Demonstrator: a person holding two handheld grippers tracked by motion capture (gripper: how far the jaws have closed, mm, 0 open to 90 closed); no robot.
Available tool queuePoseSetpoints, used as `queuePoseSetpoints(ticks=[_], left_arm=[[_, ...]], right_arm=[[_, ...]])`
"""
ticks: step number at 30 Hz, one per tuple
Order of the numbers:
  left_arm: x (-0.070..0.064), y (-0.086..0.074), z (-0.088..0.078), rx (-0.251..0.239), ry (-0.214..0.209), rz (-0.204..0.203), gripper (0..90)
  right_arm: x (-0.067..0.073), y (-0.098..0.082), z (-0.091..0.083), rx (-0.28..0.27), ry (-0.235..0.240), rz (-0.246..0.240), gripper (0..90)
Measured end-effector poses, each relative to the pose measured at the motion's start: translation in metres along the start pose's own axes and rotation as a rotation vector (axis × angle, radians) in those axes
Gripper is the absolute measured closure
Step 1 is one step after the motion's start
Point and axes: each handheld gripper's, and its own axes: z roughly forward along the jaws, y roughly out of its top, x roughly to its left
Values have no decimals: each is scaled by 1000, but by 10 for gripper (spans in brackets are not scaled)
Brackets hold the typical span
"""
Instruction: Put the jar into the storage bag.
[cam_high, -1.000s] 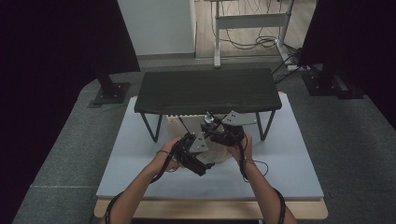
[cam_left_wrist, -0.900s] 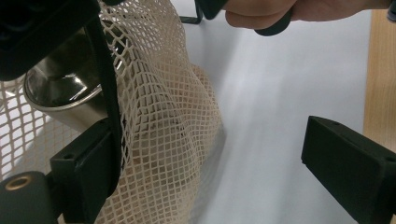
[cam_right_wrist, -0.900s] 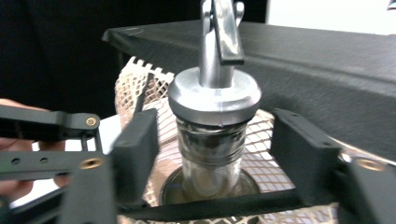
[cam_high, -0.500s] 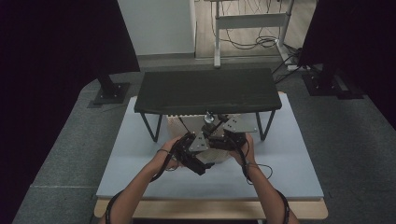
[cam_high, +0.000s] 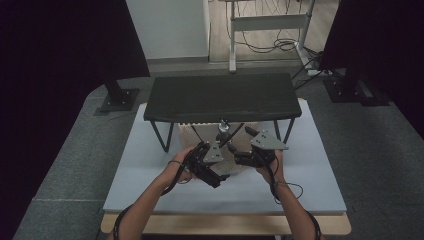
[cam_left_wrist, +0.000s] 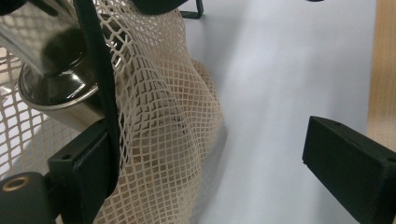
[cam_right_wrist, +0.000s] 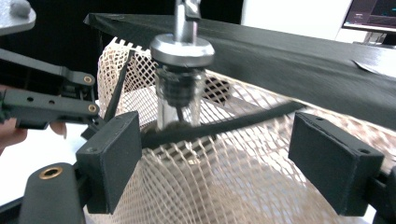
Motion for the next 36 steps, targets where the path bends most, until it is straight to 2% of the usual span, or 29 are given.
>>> queuePoseSetpoints(ticks=[8,12,17,21,22,23,24,25,28,29,30,33,36], left_arm=[[1,-3,0,-25,25,-30,64],[2,-9,0,-72,65,-82,52],[1,-15,-2,-115,92,-96,57],[7,-28,-10,-204,185,-157,46],[7,-28,-10,-204,185,-157,43],[7,-31,-12,-223,209,-169,43],[8,-35,-15,-248,239,-188,40],[10,-45,-22,-290,277,-226,40],[10,-55,-29,-312,313,-258,43],[9,-68,-35,-322,324,-281,43],[9,-68,-35,-322,324,-281,43],[7,-89,-38,-306,337,-325,44],[4,-113,-36,-283,343,-391,44]], right_arm=[[-10,-18,-23,-12,-15,22,166],[-16,-26,-33,-5,-25,29,165],[-23,-37,-43,5,-42,55,165],[-26,-47,-50,16,-52,65,163],[-26,-47,-50,16,-52,65,163],[-27,-51,-52,20,-51,70,163],[-27,-53,-53,22,-54,71,163],[-29,-58,-55,25,-65,81,163],[-30,-64,-56,27,-76,92,164],[-31,-69,-57,35,-81,99,164],[-31,-72,-57,40,-83,105,164],[-32,-79,-57,53,-85,115,164],[-33,-87,-57,84,-93,114,160]])
